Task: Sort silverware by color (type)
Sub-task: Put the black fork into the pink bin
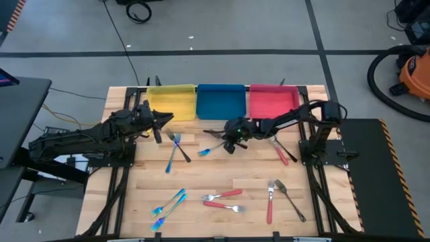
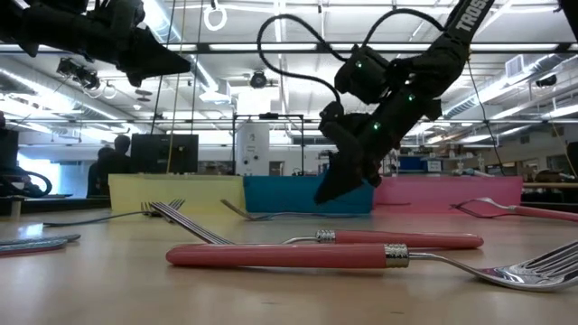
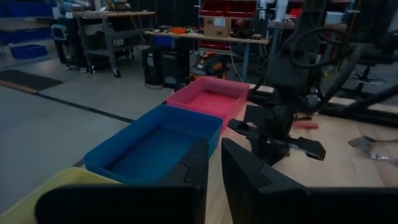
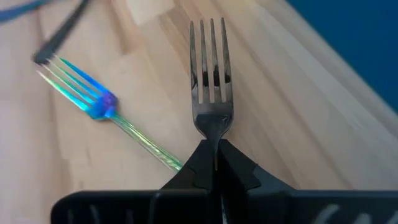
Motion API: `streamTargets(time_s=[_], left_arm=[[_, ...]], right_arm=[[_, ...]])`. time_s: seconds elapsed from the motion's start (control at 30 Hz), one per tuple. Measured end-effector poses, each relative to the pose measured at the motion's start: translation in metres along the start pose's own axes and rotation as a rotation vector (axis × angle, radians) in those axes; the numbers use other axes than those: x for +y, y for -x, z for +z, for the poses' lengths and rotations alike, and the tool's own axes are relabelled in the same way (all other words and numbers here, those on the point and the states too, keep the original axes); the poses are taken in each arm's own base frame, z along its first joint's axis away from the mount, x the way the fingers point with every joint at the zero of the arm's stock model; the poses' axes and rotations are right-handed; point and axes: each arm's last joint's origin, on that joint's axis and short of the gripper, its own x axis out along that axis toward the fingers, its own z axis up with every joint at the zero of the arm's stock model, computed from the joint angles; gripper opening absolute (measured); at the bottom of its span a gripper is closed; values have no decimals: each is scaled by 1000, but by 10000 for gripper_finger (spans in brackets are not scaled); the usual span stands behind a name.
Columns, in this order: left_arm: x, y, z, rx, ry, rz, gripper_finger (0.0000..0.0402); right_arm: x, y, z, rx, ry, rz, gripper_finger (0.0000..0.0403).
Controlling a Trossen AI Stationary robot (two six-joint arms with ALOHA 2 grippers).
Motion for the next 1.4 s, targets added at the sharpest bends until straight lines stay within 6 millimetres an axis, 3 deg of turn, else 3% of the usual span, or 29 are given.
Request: streamTargets(time_s=[0.17,0.4,0.77,1.0,1.17,1.4], left_arm=[[1,0,0,-3,15,34,43],[1,0,0,-2,-27,44,43],[1,0,0,3,-51,43,43],[1,0,1,-12,-102,43,43],[1,0,1,-11,-83,43,43],[1,0,1,-6,-89,43,43]], right_arm=[[0,19,13,-14,31,63,13],[-18,65,32,-34,70,-38,13],[-76,136,41,-1,92,-353,13],[-129,146,33,118,48,-623,13],[-154,145,27,163,-2,-557,13],[-174,139,19,233,-7,-539,14]])
